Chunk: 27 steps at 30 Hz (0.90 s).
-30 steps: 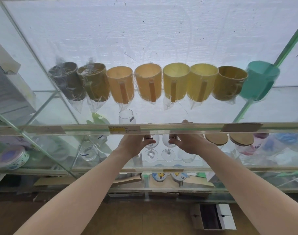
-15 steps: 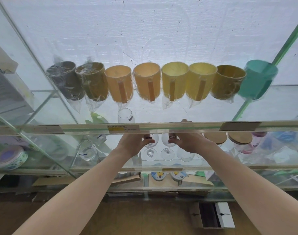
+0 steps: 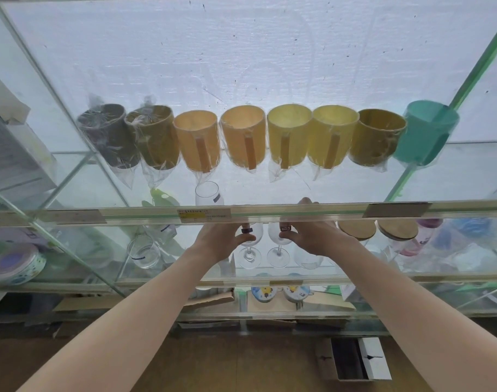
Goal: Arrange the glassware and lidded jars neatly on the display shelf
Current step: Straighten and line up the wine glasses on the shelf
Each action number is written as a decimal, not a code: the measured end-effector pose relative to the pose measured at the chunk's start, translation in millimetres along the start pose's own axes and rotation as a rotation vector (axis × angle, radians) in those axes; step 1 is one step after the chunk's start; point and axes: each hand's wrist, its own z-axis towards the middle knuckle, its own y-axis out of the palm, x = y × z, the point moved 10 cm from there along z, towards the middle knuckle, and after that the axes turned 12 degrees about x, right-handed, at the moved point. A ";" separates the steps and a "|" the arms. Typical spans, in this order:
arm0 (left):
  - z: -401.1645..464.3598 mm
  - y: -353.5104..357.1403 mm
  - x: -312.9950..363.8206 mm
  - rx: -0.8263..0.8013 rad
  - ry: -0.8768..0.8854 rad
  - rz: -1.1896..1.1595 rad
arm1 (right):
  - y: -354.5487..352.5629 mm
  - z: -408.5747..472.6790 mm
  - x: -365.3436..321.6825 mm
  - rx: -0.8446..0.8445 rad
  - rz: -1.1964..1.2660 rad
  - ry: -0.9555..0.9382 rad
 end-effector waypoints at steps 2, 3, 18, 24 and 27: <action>-0.3 -0.5 0.8 -0.003 0.005 0.006 | 1.5 -0.2 1.2 0.001 -0.006 -0.002; -0.7 -1.3 1.8 0.000 0.013 0.012 | 1.6 0.2 1.3 0.013 -0.021 -0.011; -7.1 -19.6 19.7 0.114 0.135 0.058 | -22.2 -9.2 -10.2 0.171 0.073 -0.119; -23.6 -42.3 9.5 0.148 -0.006 0.108 | -25.3 -13.6 -31.1 0.187 0.048 -0.234; -40.6 -55.7 -7.5 0.145 -0.129 0.150 | -24.5 -13.1 -54.2 0.205 0.052 -0.334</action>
